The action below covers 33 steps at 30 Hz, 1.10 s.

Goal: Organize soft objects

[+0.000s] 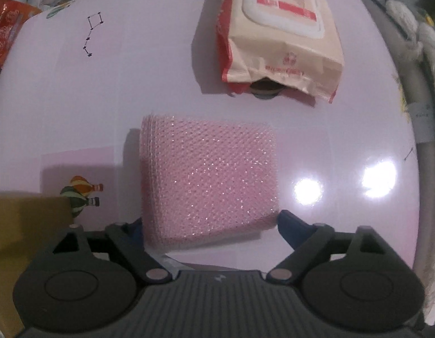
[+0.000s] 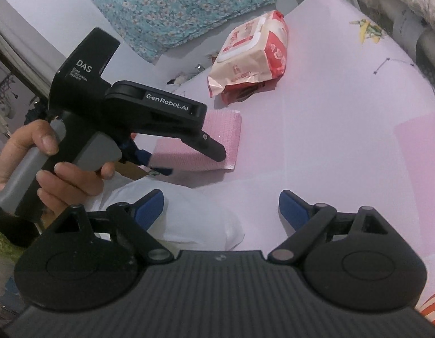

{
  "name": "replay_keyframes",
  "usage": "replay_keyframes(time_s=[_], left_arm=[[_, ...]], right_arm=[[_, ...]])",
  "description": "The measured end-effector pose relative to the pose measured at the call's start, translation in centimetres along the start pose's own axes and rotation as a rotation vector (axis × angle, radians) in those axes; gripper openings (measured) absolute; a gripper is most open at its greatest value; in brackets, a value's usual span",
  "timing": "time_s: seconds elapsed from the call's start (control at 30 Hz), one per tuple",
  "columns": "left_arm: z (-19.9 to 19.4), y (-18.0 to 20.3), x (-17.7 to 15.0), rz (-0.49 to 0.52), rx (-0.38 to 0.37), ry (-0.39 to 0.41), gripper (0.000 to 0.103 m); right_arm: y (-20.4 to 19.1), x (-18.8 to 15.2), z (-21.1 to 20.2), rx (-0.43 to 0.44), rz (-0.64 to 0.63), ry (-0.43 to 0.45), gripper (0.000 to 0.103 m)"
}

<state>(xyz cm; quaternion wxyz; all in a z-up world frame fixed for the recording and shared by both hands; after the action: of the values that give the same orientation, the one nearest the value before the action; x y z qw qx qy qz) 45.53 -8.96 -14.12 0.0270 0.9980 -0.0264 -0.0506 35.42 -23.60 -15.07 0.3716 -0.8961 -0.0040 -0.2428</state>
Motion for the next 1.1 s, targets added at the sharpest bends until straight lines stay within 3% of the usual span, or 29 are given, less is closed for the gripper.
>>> replay_keyframes(time_s=[0.07, 0.13, 0.2, 0.23, 0.4, 0.77, 0.87, 0.93, 1.1], left_arm=[[-0.6, 0.0, -0.4, 0.011, -0.017, 0.023, 0.077], [-1.4, 0.0, -0.9, 0.018, -0.047, 0.042, 0.061], [-2.5, 0.2, -1.4, 0.023, -0.088, 0.044, 0.024], [-2.9, 0.4, -1.7, 0.028, -0.094, 0.047, 0.014], [-4.8, 1.9, -3.6, 0.086, -0.058, 0.125, 0.000], [-11.0, 5.5, -8.3, 0.197, -0.064, 0.288, 0.000], [-12.2, 5.7, -9.3, 0.199, -0.048, 0.321, 0.001], [-12.7, 5.1, -9.8, 0.176, -0.054, 0.330, 0.005], [-13.8, 1.7, -10.9, 0.090, -0.056, 0.363, 0.025]], right_arm=[[0.0, 0.1, 0.1, 0.001, 0.003, 0.000, 0.090], [-0.1, 0.2, 0.1, 0.002, 0.001, 0.004, 0.090], [-0.3, 0.3, 0.0, 0.007, -0.002, 0.010, 0.090], [-0.5, 0.5, 0.0, 0.012, -0.005, 0.017, 0.090], [-1.1, 0.6, -0.2, 0.018, -0.015, 0.037, 0.090], [-1.4, -1.0, -4.8, 0.061, 0.004, 0.128, 0.090], [-1.0, -0.9, -5.9, 0.035, 0.020, 0.150, 0.090], [-0.9, -0.2, -6.1, 0.012, 0.021, 0.152, 0.090], [-0.6, 3.9, -3.5, -0.045, 0.019, 0.100, 0.090]])
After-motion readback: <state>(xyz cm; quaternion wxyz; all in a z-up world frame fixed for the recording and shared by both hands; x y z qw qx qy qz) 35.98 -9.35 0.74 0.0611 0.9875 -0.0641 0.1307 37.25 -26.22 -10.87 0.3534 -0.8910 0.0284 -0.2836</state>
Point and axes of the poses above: each gripper's, at about its wrist camera, not at the fingertips, and z roughly the way its jaws point, y to its right, x to its top, the point moved 3 cm from there along z, roughly the way its jaws point, and after that the axes turned 12 degrees about -y, right-handed, at the moved point
